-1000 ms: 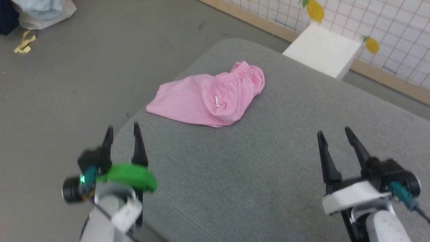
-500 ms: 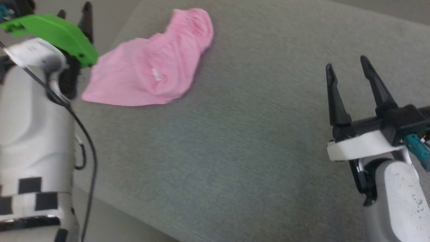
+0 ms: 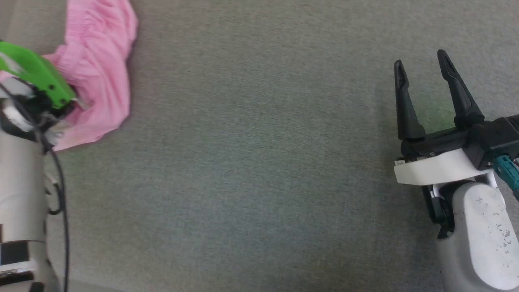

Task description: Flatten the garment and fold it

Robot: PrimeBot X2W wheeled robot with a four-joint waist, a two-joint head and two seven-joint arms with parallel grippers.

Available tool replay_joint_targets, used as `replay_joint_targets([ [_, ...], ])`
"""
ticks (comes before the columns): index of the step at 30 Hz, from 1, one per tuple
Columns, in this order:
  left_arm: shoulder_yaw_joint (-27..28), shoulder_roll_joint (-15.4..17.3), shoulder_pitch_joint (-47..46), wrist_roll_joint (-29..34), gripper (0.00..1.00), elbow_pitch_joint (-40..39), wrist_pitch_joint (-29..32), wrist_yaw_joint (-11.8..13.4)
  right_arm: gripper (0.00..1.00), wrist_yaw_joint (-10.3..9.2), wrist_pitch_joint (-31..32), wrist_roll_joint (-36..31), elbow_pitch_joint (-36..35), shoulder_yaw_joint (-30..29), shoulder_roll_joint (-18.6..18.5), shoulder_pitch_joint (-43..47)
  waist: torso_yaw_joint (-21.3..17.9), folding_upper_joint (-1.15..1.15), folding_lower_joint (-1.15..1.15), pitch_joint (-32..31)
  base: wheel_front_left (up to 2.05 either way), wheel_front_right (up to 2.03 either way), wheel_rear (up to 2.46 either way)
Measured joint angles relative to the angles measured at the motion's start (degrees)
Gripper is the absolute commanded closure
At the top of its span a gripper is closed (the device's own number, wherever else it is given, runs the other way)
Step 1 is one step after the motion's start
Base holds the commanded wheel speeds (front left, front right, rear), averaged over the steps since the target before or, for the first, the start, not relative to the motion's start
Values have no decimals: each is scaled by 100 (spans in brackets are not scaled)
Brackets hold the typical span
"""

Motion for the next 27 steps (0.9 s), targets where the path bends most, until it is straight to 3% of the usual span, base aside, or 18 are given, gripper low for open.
replay_joint_targets([
  [3, 41, 204, 132, -4, 0, -330, 505, 169, 0, 0, -47, 48, 69, 0, 0, 0, -198, 0, -1, 122, 0, 0, 0],
  [4, 68, 263, 205, -19, 22, -486, 613, 215, 0, 0, -53, 68, 100, 8, 3, 1, -260, 0, -1, 148, 0, 0, 0],
  [5, 70, 314, 280, -16, 92, -617, 654, 220, 0, 0, -58, 90, 123, 14, 2, 1, -306, 0, -1, 162, 0, 0, 0],
  [6, 69, 365, 391, -8, 100, -791, 652, 213, 0, 0, -75, 107, 149, 20, 1, 1, -359, 0, -1, 171, 0, 0, 0],
  [8, 48, 413, 609, 59, 100, -1141, 404, 171, 0, 0, -103, 149, 201, 35, 3, 5, -432, 0, -1, 142, 0, 0, 0],
  [12, -13, 428, 934, 417, 100, -1516, -702, 54, 0, 0, -153, 214, 301, 21, 4, 20, -497, -1, -1, -23, 0, 0, 0],
  [17, -19, 597, 850, 799, 100, -1605, -2650, -274, 0, 0, -210, 356, 459, -82, 5, 201, -521, 0, -1, -408, 0, 0, 0],
  [21, -122, 565, 527, 1125, 100, -1667, -4124, -326, 0, 0, -253, 520, 633, -182, 5, 477, -514, 0, -1, -809, 0, 0, 0],
  [27, -514, 254, 102, 1302, 100, -1637, -5232, -587, 0, 0, -271, 687, 757, -240, 4, 765, -516, 0, -2, -1466, 0, 0, 0],
])
